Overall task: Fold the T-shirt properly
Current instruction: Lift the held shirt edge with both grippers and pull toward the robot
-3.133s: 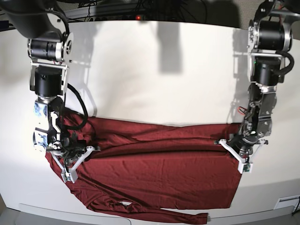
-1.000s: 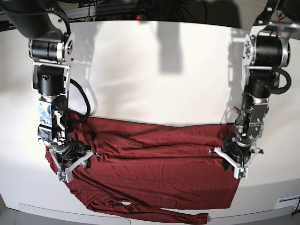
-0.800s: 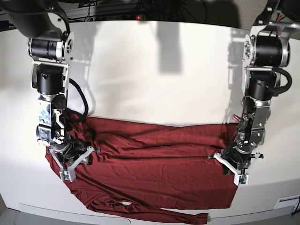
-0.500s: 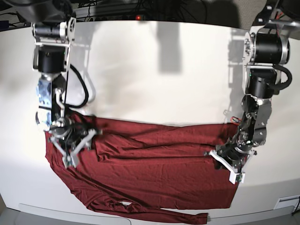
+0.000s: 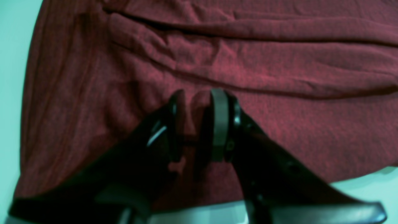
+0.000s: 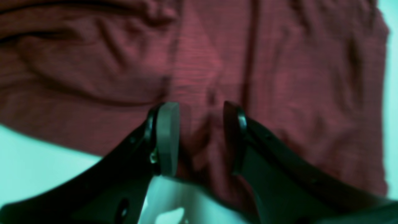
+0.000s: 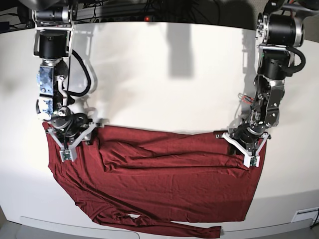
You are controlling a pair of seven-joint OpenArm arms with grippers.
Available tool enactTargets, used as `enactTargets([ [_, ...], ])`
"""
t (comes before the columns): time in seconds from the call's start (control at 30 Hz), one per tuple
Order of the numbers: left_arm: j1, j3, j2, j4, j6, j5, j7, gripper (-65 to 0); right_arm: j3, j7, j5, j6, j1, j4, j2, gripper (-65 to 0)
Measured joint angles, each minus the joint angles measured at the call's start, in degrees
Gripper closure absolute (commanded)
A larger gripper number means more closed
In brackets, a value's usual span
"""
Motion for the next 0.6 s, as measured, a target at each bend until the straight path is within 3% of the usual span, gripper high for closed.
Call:
enactTargets([
  [0.13, 0.0, 0.0, -0.5, 0.0, -0.02, -0.02, 0.15, -14.1, 0.13, -0.66, -0.09, 0.0, -0.04, 0.0, 1.11, -23.7],
  [0.33, 0.0, 0.0, -0.61, 0.0, 0.0, -0.02, 0.17, -14.1, 0.02, -0.83, -0.09, 1.6, -0.04, 0.0, 0.28, -22.7],
  [0.47, 0.0, 0.0, -0.61, 0.0, 0.0, -0.02, 0.17, -14.1, -0.09, -0.85, -0.09, 1.77, -0.02, 0.0, -0.35, -13.4],
  [0.57, -0.02, 0.0, -0.61, 0.0, 0.0, -0.02, 0.17, -14.1, -0.09, -0.83, -0.17, 1.77, -0.04, 0.0, -0.31, 0.0],
  [0.6, 0.0, 0.0, -0.61, 0.0, 0.0, -0.02, 0.17, -14.1, -0.07, -0.83, -0.31, 1.77, -0.04, 0.0, -0.31, 0.0],
])
